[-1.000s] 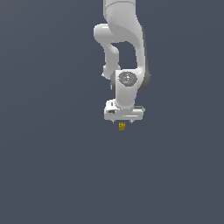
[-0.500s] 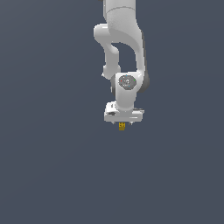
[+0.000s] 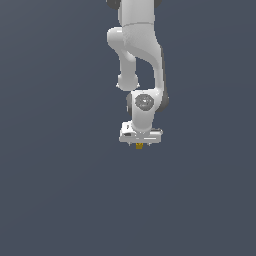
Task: Pick up the object and move it to a goal position.
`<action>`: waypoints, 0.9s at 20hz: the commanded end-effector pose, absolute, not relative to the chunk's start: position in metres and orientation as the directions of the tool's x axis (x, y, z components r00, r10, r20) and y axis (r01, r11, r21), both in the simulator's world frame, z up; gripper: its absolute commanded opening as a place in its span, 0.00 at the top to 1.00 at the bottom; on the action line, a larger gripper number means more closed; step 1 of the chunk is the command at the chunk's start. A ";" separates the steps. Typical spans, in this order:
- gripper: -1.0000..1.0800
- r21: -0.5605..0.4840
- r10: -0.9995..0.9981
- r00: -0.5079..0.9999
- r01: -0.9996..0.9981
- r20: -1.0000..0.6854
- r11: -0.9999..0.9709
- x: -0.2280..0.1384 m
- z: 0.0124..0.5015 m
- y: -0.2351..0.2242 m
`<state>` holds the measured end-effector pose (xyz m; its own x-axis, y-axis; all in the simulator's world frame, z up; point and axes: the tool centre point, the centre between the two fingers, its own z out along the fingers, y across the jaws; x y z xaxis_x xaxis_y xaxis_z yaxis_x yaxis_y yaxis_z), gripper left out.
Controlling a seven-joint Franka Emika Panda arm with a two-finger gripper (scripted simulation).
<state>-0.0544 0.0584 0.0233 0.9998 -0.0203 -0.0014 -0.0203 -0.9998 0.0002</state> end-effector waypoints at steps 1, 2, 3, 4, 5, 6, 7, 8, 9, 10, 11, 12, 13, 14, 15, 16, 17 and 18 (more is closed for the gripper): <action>1.00 0.000 -0.020 1.000 -0.020 0.000 -1.000 -0.054 0.022 0.058; 1.00 0.000 -0.020 1.000 -0.020 0.000 -1.000 -0.054 0.022 0.058; 1.00 0.000 -0.020 1.000 -0.020 0.000 -1.000 -0.054 0.022 0.058; 1.00 0.000 -0.020 1.000 -0.020 0.000 -1.000 -0.054 0.022 0.058; 1.00 0.000 -0.020 1.000 -0.020 0.000 -1.000 -0.054 0.022 0.058; 1.00 0.000 -0.020 1.000 -0.020 0.000 -1.000 -0.054 0.022 0.058; 1.00 0.000 -0.020 1.000 -0.020 0.000 -1.000 -0.054 0.022 0.058; 1.00 0.000 -0.020 1.000 -0.020 0.000 -1.000 -0.054 0.022 0.058; 1.00 0.000 -0.020 1.000 -0.020 0.000 -1.000 -0.054 0.022 0.058; 1.00 0.000 -0.020 1.000 -0.020 0.000 -1.000 -0.054 0.022 0.058; 1.00 0.000 -0.020 1.000 -0.020 0.000 -1.000 -0.054 0.022 0.058; 1.00 0.000 -0.020 1.000 -0.020 0.000 -1.000 -0.054 0.023 0.058; 1.00 0.000 -0.020 1.000 -0.020 0.000 -1.000 -0.054 0.023 0.057; 1.00 0.000 -0.020 1.000 -0.020 0.000 -1.000 -0.054 0.025 0.056; 1.00 0.000 -0.020 1.000 -0.020 0.000 -1.000 -0.054 0.026 0.055; 1.00 0.000 -0.020 1.000 -0.020 0.000 -1.000 -0.054 0.029 0.052; 1.00 0.000 -0.020 1.000 -0.020 0.000 -1.000 -0.054 0.031 0.050; 1.00 0.000 -0.020 1.000 -0.020 0.000 -1.000 -0.054 0.035 0.047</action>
<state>-0.0542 0.0510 0.0301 0.9998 -0.0194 -0.0013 -0.0194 -0.9998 0.0000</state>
